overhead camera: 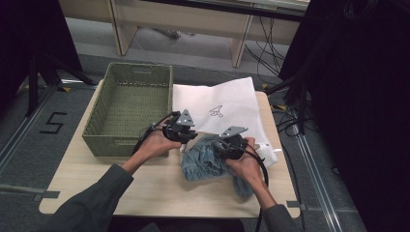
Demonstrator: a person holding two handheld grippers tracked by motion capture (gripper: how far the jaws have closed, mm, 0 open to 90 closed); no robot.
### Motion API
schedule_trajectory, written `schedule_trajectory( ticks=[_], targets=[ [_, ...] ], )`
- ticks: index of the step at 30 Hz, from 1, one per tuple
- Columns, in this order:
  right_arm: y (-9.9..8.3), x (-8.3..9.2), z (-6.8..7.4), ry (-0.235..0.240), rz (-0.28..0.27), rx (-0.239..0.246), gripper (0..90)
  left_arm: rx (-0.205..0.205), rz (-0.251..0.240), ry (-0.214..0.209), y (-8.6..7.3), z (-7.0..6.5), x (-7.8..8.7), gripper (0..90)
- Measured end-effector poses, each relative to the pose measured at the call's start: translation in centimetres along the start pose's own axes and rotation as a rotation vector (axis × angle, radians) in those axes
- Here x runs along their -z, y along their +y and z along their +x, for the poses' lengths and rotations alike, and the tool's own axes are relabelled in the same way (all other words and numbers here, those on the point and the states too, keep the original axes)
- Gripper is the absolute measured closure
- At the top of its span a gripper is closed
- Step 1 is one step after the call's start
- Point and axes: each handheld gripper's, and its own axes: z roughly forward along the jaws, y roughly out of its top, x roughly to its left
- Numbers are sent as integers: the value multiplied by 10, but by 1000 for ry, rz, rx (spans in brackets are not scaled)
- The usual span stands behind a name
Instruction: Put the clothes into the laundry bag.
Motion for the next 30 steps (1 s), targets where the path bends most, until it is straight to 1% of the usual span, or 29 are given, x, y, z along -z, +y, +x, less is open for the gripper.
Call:
schedule_trajectory(
  ticks=[1,2,3,4,5,6,7,8,9,10,11,12,13,14,15,17,18,19,20,21,22,23,24,25,26,27,28,29,30],
  targets=[
    [4,7,3,11,-30,4,519,9,0,-3,0,-1,-1,858],
    [6,13,8,42,-48,-3,507,-7,1,-5,0,0,-1,858],
    [9,20,13,64,-73,8,493,10,3,-7,0,0,-1,858],
    [11,26,19,82,-99,4,487,6,1,-7,0,0,-2,857],
    [14,30,25,113,-125,18,481,4,2,-9,0,1,-2,858],
    [16,33,33,152,-133,23,477,9,2,-10,0,1,-2,858],
    [18,33,40,179,-141,47,475,18,4,-12,0,1,-1,857],
    [19,33,49,193,-132,57,467,20,4,-11,-1,1,-1,857],
    [20,31,58,211,-126,76,461,10,0,-12,0,3,-1,857],
    [20,26,64,233,-119,101,459,16,0,-13,-1,3,-1,857],
    [19,21,72,248,-113,98,452,16,0,-15,-1,3,0,857],
    [18,18,77,266,-95,111,449,25,0,-17,-1,3,0,857],
    [17,9,84,270,-93,133,445,28,-1,-19,-1,4,0,857],
    [15,2,90,274,-82,134,443,21,-2,-21,-1,5,1,858],
    [14,-4,95,277,-62,121,441,33,-6,-24,-1,6,1,858],
    [12,-16,100,262,-50,123,435,33,-5,-28,-2,7,1,858],
    [11,-24,101,241,-29,153,435,42,-3,-30,-2,6,1,858],
    [10,-27,102,222,-21,168,437,24,3,-30,-2,8,2,858],
    [6,-32,106,212,-4,153,438,34,2,-31,-3,9,2,858],
    [5,-35,106,207,5,153,440,44,0,-32,-3,9,1,858],
    [4,-37,105,188,2,174,441,38,4,-36,-4,9,1,858],
    [2,-39,106,185,9,177,439,44,8,-38,-4,9,1,858],
    [-1,-42,108,192,20,170,439,45,12,-39,-4,9,0,858],
    [-2,-42,108,218,51,176,461,37,15,-40,-4,9,0,859],
    [-5,-46,111,215,49,192,506,33,16,-40,-5,8,0,859],
    [-6,-48,113,209,58,211,568,34,17,-42,-5,8,-1,859],
    [-8,-51,115,183,42,222,616,28,22,-44,-5,8,-1,859],
    [-6,-50,114,202,62,229,668,29,23,-43,-5,8,-1,859],
    [-6,-51,114,173,48,255,722,30,23,-43,-5,9,0,860]
  ],
)
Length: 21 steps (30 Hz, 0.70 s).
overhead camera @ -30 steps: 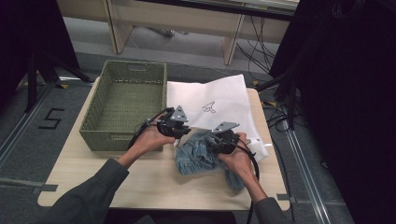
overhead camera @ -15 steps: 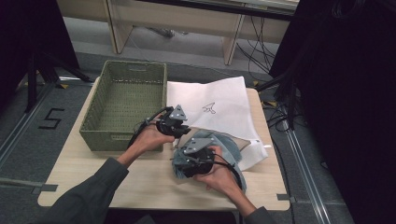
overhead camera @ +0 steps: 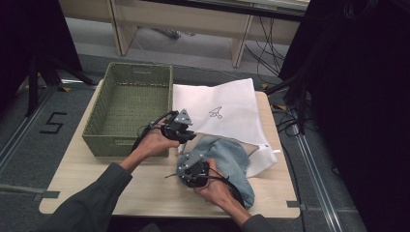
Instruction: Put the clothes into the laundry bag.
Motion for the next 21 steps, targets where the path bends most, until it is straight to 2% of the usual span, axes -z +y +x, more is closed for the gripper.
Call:
schedule_trajectory(
  ticks=[1,2,4,5,6,7,8,9,11,13,14,15,16,18,19,20,21],
  targets=[
    [-1,1,-1,1,-18,4,759,10,-2,0,0,0,0,860],
    [0,10,-5,52,0,-31,782,11,-7,0,0,0,0,860],
    [3,20,-10,32,-41,-78,793,0,-7,1,1,1,1,861],
    [5,29,-18,3,-95,-65,794,-6,-8,2,1,1,2,861],
    [8,36,-24,-6,-118,-80,794,4,-5,2,1,1,2,862],
    [10,46,-30,-34,-144,-114,794,-5,-12,2,1,0,3,863],
    [12,58,-42,-79,-173,-117,794,-7,-11,-1,2,-1,3,865],
    [12,64,-49,-104,-188,-129,794,-17,-7,-1,2,-2,4,866],
    [11,72,-67,-156,-218,-184,794,-16,-13,-4,4,-4,5,867],
    [7,68,-83,-200,-213,-211,794,-30,-14,-5,6,-7,6,869],
    [5,60,-90,-219,-196,-253,792,-27,-16,-8,7,-8,6,869],
    [3,53,-95,-225,-202,-250,790,-45,-14,-6,8,-8,6,869],
    [0,44,-100,-209,-206,-300,786,-33,-12,-8,8,-9,6,869],
    [-1,32,-104,-176,-232,-349,757,-47,-5,-5,7,-7,5,869],
    [0,30,-103,-158,-243,-372,727,-23,-7,-7,5,-7,4,869],
    [1,33,-102,-125,-233,-384,668,-28,-3,-11,4,-5,4,869],
    [2,36,-102,-120,-234,-372,629,-24,-9,-12,3,-4,4,868]
  ],
)
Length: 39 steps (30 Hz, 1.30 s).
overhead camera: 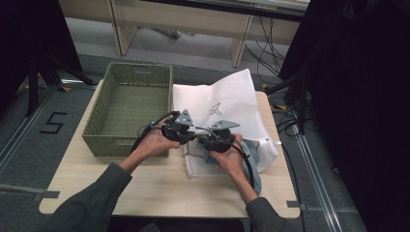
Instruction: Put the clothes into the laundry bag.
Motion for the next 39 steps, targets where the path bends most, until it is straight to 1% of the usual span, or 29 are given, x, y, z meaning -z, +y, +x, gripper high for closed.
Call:
schedule_trajectory(
  ticks=[2,3,5,6,8,9,11,12,13,14,17,18,19,20,22,23,24,25,26,27,29,30,31,32,34,36,37,38,39],
  targets=[
    [2,12,2,29,-4,-20,539,18,-2,-4,-1,1,1,868],
    [2,21,4,45,-3,-29,519,8,-5,-3,0,2,2,868],
    [0,42,4,74,-36,-35,492,20,-11,1,-1,3,3,867],
    [-2,57,4,106,-57,-60,479,19,-11,1,-1,4,3,867],
    [-5,79,1,131,-79,-57,471,16,-9,4,-1,3,2,867],
    [-9,89,0,125,-65,-68,450,14,-6,5,-1,3,2,867],
    [-22,102,-6,104,-18,-37,443,29,-8,8,-1,2,2,867],
    [-31,107,-7,82,13,-42,432,20,-3,12,0,2,3,867],
    [-40,108,-11,67,31,-25,414,9,-6,13,0,2,3,867],
    [-49,110,-13,73,70,-43,406,24,-7,11,0,2,3,868],
    [-71,105,-14,72,108,-53,380,21,-11,13,2,2,5,868],
    [-77,102,-14,62,149,-32,371,5,-12,11,3,3,5,868],
    [-81,97,-12,71,175,-40,364,1,-7,8,4,3,5,868],
    [-87,88,-12,73,223,-21,368,17,-10,9,4,1,4,868],
    [-94,69,-13,61,267,-9,423,11,-7,6,5,0,2,868],
    [-96,59,-13,59,296,7,558,2,-5,4,5,-1,1,868],
    [-94,54,-12,62,301,27,671,-7,-4,6,5,-2,1,868],
    [-90,52,-14,58,316,60,768,1,-5,7,5,-3,2,868],
    [-88,51,-14,69,312,49,838,0,-8,6,5,-3,2,868],
    [-84,51,-14,82,288,53,863,-1,-8,5,6,-3,2,868],
    [-76,51,-12,83,228,83,869,-15,-6,8,6,-2,3,868],
    [-70,53,-10,97,225,66,870,-12,-5,9,5,-2,3,868],
    [-63,53,-7,104,168,54,871,-11,-6,9,5,-2,3,869],
    [-54,53,-7,100,140,76,871,-11,-5,7,5,-2,3,869],
    [-34,51,-4,79,62,56,872,-6,-4,8,5,-3,3,870],
    [-14,49,-9,70,30,40,872,-15,-6,9,6,-3,4,870],
    [-5,44,-11,47,27,20,872,-21,-3,9,5,-3,4,870],
    [-1,38,-12,30,24,19,872,-6,-3,7,5,-3,4,870],
    [1,28,-17,0,30,31,873,-14,-3,5,5,-2,4,870]
  ],
)
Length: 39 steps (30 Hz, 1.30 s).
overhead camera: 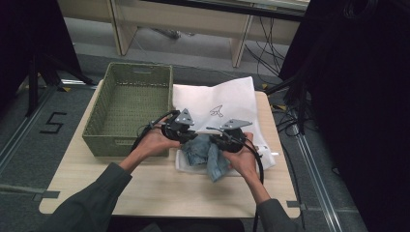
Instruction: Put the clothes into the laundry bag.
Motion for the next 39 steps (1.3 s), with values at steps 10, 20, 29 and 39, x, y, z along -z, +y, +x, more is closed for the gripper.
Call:
schedule_trajectory(
  ticks=[10,20,29,39],
  targets=[
    [-18,-29,-15,-84,34,-92,807,25,2,9,-3,4,1,869],
    [-20,42,7,49,-25,-70,447,39,-1,11,-7,9,0,865],
    [-74,64,37,96,124,-77,387,36,2,16,-6,7,1,864],
    [-75,6,40,130,234,33,871,26,12,-1,-4,2,-2,867]
  ],
)
